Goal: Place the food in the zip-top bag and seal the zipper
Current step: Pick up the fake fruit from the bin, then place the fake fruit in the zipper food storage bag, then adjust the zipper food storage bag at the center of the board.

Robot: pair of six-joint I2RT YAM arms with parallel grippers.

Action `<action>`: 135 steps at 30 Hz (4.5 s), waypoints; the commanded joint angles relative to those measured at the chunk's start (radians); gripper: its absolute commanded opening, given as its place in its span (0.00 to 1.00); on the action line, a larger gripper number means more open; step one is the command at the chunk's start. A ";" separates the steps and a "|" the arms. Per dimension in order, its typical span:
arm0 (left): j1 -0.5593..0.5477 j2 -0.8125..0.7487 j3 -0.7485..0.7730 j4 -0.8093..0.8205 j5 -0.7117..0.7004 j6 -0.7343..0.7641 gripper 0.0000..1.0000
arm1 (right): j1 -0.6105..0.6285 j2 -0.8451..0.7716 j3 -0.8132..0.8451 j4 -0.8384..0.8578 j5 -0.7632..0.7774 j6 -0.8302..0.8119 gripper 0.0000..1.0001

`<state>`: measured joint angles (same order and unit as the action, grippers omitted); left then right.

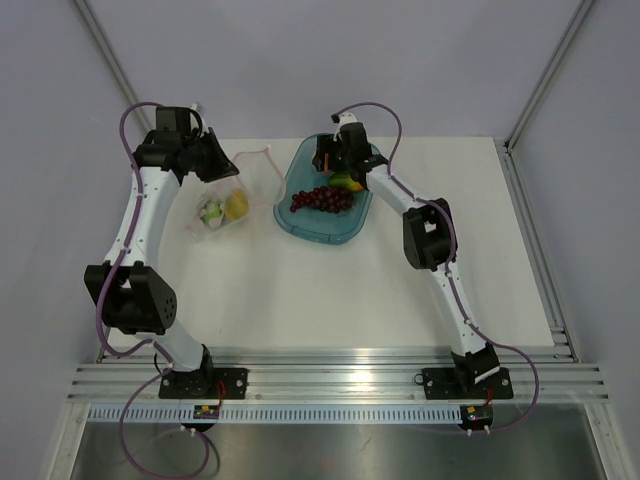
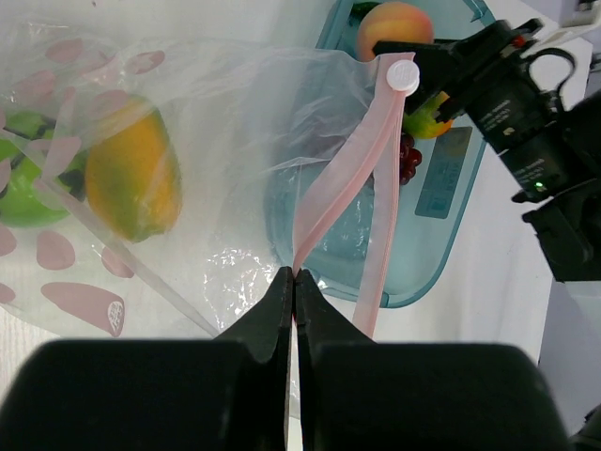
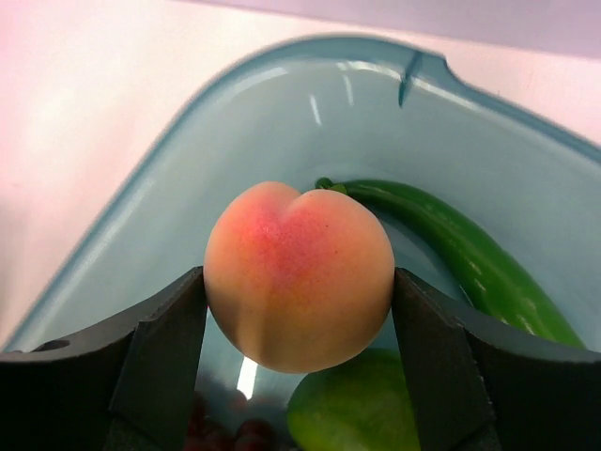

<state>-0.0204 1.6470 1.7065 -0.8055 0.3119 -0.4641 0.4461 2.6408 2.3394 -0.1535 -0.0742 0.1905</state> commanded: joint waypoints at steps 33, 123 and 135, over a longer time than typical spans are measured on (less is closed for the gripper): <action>-0.006 -0.044 0.019 0.028 0.105 0.027 0.00 | 0.289 -0.605 -0.454 0.160 -0.219 0.125 0.61; 0.076 -0.250 -0.025 -0.005 -0.074 0.028 0.00 | 0.295 -0.423 -0.003 -0.230 -0.538 0.224 0.00; 0.076 -0.223 0.092 -0.090 -0.094 0.058 0.00 | 0.302 -0.350 0.146 -0.379 -0.454 0.144 0.00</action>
<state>0.0536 1.5360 1.6066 -0.9325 0.2283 -0.4362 0.7425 2.4142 2.3783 -0.5579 -0.5549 0.3813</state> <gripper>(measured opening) 0.005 0.012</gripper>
